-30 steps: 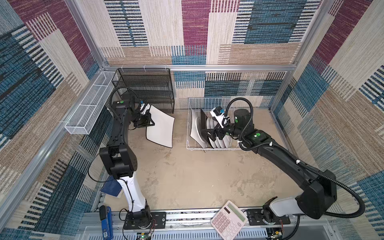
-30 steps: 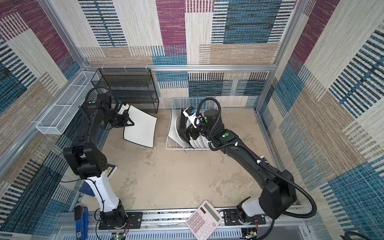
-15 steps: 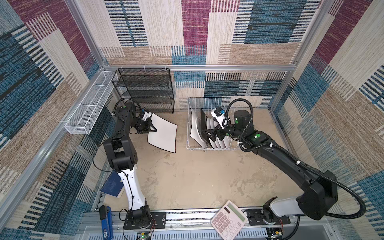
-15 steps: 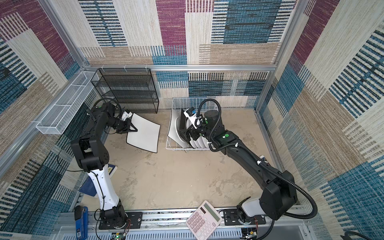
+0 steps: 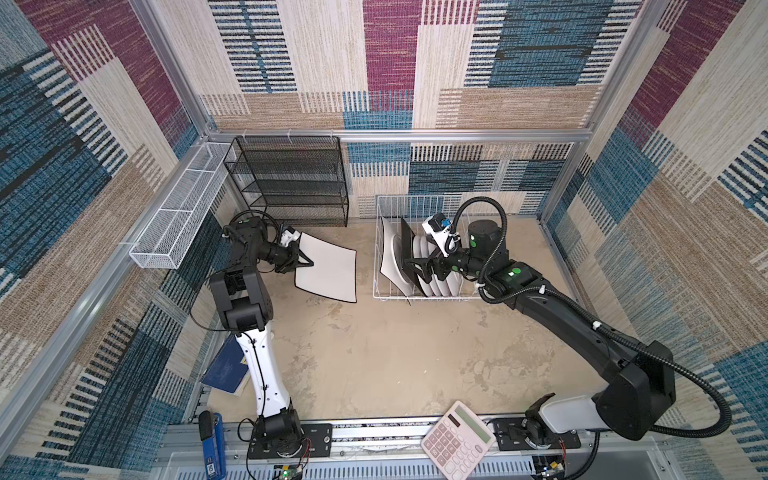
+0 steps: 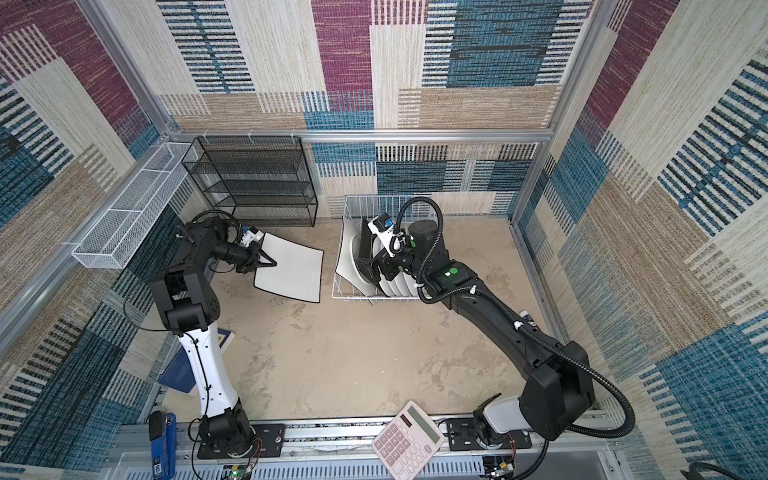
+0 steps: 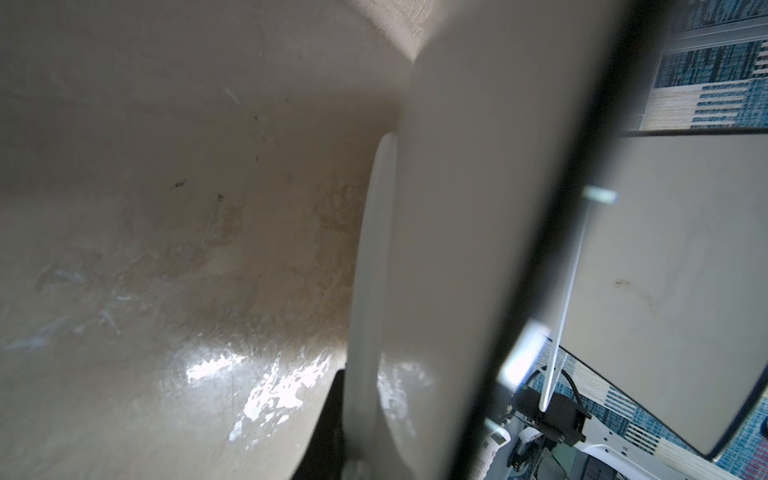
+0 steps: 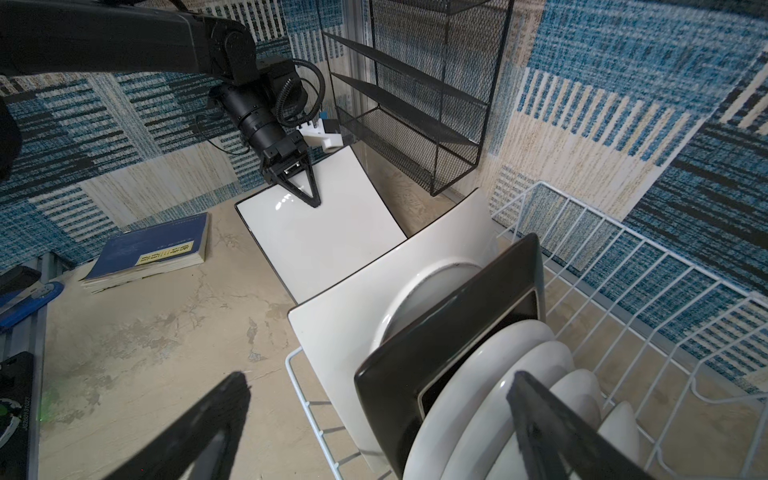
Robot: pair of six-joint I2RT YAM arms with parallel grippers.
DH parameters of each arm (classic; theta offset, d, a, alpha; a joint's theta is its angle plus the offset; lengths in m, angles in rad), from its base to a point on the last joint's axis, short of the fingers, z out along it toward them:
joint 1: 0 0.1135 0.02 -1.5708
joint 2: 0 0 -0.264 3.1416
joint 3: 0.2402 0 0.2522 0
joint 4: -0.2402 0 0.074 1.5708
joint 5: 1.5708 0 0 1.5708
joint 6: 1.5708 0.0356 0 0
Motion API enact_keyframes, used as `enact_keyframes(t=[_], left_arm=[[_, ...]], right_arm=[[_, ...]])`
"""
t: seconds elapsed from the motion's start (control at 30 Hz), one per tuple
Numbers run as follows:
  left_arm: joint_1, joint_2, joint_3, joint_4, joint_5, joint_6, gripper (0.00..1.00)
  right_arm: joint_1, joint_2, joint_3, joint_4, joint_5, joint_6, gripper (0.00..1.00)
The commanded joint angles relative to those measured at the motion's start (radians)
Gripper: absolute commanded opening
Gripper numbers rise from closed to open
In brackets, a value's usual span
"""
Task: Unload the plates from the dish rack
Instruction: 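Lower the white square plate flat onto the table beside the mesh shelf, then open the left gripper and raise it off the placed plate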
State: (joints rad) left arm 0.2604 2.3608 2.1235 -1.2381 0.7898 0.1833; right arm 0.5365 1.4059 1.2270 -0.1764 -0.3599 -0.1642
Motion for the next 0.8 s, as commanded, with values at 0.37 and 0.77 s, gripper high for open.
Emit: enact_keyframes(t=[0.37,0.77], left_arm=[[0.024,0.118,0.119,-0.036,-0.125,0.078,0.24],[0.04,0.179,0.167,-0.038,-0.168,0.042,0.36]], right_arm=[[0.001,-0.029,-0.021,0.041,-0.014,0.032,0.99],[0.0,-0.047,-0.035,0.045,-0.019,0.04,0.99]])
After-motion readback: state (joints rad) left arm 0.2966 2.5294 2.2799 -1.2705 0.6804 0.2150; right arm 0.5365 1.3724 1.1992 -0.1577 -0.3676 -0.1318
